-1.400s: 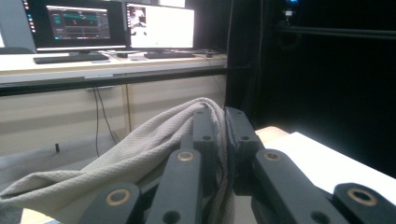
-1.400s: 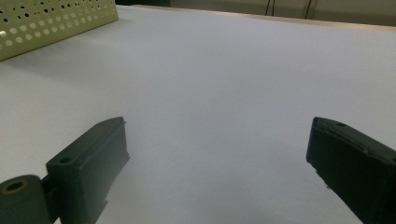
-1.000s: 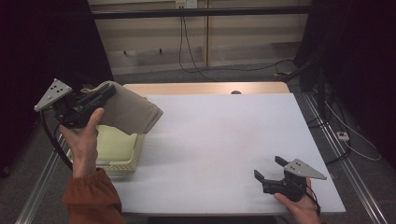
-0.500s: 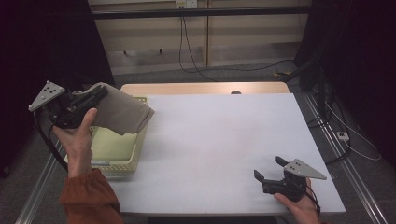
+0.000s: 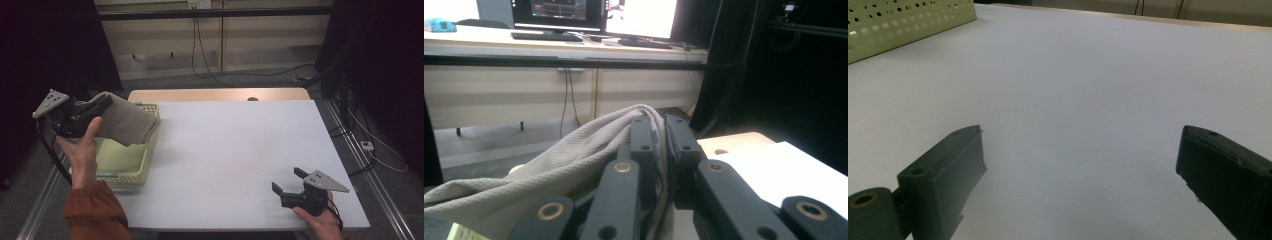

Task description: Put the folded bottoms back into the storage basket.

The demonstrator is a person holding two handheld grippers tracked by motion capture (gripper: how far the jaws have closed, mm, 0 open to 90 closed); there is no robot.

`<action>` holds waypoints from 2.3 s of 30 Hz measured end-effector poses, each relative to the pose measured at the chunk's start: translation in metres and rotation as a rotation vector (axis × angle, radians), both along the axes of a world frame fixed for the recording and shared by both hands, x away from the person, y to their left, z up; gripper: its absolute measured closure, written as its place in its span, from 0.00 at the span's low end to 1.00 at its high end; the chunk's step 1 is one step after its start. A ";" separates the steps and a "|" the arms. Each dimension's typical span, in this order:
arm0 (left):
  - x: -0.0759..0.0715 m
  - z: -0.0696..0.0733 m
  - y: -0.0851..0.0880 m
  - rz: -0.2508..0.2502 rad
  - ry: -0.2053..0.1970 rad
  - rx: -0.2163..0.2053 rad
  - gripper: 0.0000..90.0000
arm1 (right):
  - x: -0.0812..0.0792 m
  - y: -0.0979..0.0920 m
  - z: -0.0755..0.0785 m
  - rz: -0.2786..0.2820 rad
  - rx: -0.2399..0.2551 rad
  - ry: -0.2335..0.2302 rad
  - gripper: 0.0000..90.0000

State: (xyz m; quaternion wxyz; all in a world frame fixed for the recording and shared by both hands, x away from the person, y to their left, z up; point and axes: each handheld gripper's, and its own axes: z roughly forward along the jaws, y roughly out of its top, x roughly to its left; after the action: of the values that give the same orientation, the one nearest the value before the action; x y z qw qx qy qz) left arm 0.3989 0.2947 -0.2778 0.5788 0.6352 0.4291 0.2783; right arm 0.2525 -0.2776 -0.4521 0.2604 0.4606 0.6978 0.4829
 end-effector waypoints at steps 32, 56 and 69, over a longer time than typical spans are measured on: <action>0.027 -0.043 0.029 0.076 0.173 0.005 0.94 | 0.000 0.000 0.000 0.001 -0.001 0.001 0.05; 0.048 -0.077 0.041 0.074 0.305 0.020 0.93 | 0.000 0.001 0.000 0.001 0.000 0.004 0.05; 0.071 -0.096 0.035 0.181 0.453 0.184 0.93 | 0.001 0.000 -0.001 0.000 0.000 0.009 0.05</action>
State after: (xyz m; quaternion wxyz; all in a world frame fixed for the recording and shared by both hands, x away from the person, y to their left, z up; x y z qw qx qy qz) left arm 0.4695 0.3302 -0.3738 0.3805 0.6903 0.5756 0.2174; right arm 0.2534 -0.2774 -0.4529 0.2572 0.4630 0.6988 0.4807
